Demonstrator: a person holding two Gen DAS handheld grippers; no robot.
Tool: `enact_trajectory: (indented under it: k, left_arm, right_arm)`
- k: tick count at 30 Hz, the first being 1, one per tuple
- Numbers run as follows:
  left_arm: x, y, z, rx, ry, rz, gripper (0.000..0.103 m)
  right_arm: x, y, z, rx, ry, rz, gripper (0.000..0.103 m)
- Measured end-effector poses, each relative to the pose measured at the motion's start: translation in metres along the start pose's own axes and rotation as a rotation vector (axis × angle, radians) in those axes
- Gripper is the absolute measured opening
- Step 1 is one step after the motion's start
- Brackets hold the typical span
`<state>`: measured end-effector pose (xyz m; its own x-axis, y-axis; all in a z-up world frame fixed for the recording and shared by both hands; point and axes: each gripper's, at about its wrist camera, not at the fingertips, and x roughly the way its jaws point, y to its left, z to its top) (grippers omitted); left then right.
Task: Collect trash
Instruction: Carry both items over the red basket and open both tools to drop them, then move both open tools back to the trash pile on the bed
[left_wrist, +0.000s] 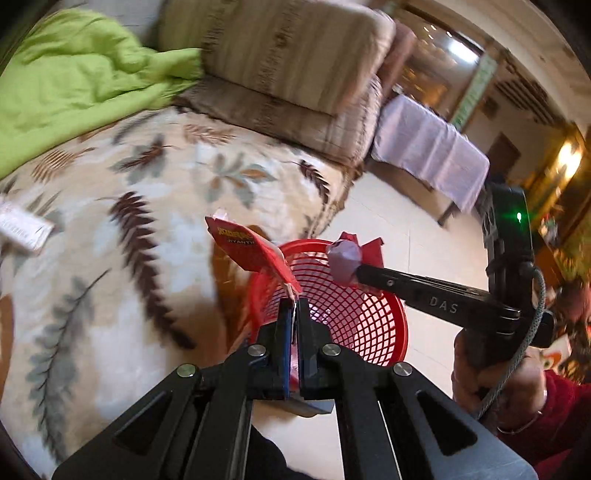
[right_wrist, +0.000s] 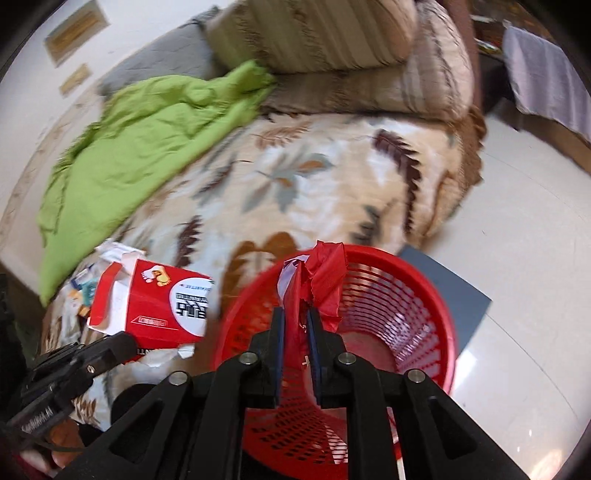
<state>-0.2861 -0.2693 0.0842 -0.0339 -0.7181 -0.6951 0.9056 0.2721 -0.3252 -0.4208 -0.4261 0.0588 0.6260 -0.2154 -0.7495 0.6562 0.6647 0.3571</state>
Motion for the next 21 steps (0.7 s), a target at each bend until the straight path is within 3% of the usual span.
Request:
enact_trajectory:
  k: [1, 3, 5, 7, 11, 16, 21]
  left_arm:
    - [0.007, -0.002, 0.001, 0.002, 0.022, 0.008, 0.026]
    - [0.01, 0.005, -0.001, -0.038, 0.031, 0.035, 0.058]
    - [-0.002, 0.016, -0.006, -0.059, -0.023, 0.041, 0.06]
    - [-0.01, 0.023, -0.009, -0.075, -0.021, 0.056, 0.06]
    - [-0.038, 0.043, -0.017, -0.132, -0.067, 0.074, 0.06]
    - [-0.083, 0.079, -0.03, -0.199, -0.152, 0.197, 0.06]
    - [-0.13, 0.125, -0.06, -0.354, -0.196, 0.312, 0.061]
  right_arm:
    - [0.0, -0.003, 0.001, 0.01, 0.001, -0.012, 0.037]
    - [-0.004, -0.004, 0.002, 0.013, -0.021, -0.027, 0.052]
    - [-0.008, 0.001, 0.003, -0.008, -0.042, -0.034, 0.052]
    - [-0.008, 0.005, 0.005, -0.017, -0.052, -0.043, 0.052]
    - [0.001, 0.025, 0.009, -0.032, -0.05, 0.02, 0.052]
    - [0.019, 0.073, 0.006, -0.118, -0.008, 0.107, 0.053]
    - [0.04, 0.129, -0.006, -0.235, 0.047, 0.187, 0.053]
